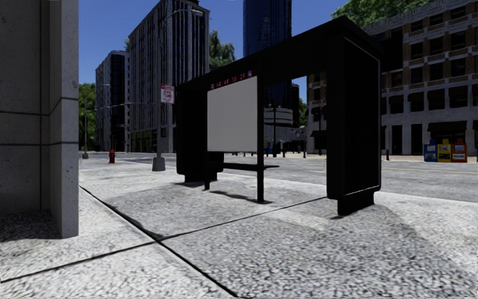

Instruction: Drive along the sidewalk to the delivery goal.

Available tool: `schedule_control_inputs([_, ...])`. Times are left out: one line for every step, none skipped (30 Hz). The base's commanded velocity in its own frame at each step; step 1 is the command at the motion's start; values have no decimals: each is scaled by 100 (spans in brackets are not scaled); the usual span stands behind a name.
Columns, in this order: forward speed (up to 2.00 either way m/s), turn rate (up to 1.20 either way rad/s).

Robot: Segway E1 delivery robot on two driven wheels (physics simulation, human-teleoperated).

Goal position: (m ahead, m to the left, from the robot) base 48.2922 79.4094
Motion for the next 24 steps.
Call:
schedule_control_inputs([200,69])
schedule_control_inputs([200,52])
schedule_control_inputs([200,43])
schedule_control_inputs([200,40])
schedule_control_inputs([200,40])
schedule_control_inputs([200,39])
schedule_control_inputs([200,39])
schedule_control_inputs([200,39])
schedule_control_inputs([200,42])
schedule_control_inputs([200,42])
schedule_control_inputs([200,44])
schedule_control_inputs([200,49])
schedule_control_inputs([200,53])
schedule_control_inputs([200,53])
schedule_control_inputs([200,56])
schedule_control_inputs([200,58])
schedule_control_inputs([200,58])
schedule_control_inputs([200,58])
schedule_control_inputs([200,58])
schedule_control_inputs([200,58])
schedule_control_inputs([200,58])
schedule_control_inputs([200,58])
schedule_control_inputs([200,58])
schedule_control_inputs([200,58])
